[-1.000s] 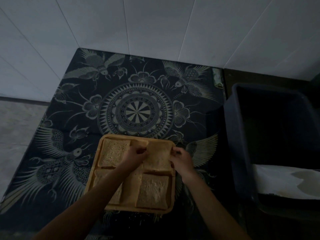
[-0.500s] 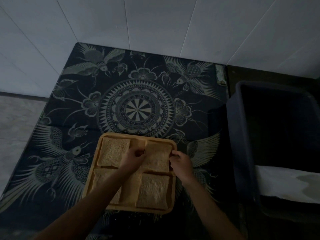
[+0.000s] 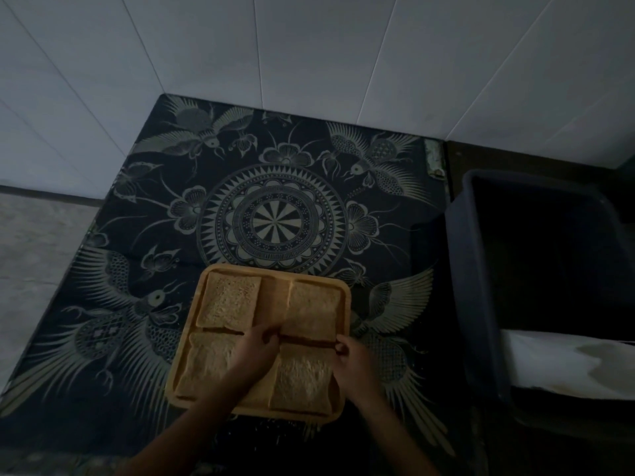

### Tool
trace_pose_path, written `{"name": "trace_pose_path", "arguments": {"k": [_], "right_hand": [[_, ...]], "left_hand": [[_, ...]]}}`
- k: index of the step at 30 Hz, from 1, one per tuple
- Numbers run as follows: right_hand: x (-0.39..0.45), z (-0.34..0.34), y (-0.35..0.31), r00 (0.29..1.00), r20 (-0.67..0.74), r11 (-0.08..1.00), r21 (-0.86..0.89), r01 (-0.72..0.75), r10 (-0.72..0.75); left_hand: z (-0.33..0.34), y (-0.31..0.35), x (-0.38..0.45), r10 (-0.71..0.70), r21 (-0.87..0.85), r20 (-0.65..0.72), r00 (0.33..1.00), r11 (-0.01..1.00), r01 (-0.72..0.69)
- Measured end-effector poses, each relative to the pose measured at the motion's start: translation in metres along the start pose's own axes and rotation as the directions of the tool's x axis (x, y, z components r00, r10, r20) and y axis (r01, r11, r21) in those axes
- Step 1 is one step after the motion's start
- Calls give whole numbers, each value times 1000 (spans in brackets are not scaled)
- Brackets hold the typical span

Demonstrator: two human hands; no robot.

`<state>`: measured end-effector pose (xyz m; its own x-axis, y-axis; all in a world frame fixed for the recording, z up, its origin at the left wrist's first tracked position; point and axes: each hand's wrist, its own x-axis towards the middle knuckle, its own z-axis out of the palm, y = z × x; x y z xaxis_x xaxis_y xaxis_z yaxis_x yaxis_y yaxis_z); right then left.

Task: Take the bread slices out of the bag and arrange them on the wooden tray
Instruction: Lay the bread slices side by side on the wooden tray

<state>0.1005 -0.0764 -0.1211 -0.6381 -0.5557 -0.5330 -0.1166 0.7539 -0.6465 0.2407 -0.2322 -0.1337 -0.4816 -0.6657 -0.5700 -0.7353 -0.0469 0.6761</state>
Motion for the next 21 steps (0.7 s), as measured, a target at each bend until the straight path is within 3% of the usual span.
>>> {"name": "trace_pose_path", "arguments": {"k": [14, 21], "right_hand": [[3, 1, 3, 999, -42, 997, -71, 22, -25], [2, 1, 5, 998, -49, 998, -60, 29, -32]], "left_hand": [[4, -10, -13, -4, -139, 21, 1000, 990, 7], [4, -9, -17, 6, -117, 13, 1000, 993, -4]]}}
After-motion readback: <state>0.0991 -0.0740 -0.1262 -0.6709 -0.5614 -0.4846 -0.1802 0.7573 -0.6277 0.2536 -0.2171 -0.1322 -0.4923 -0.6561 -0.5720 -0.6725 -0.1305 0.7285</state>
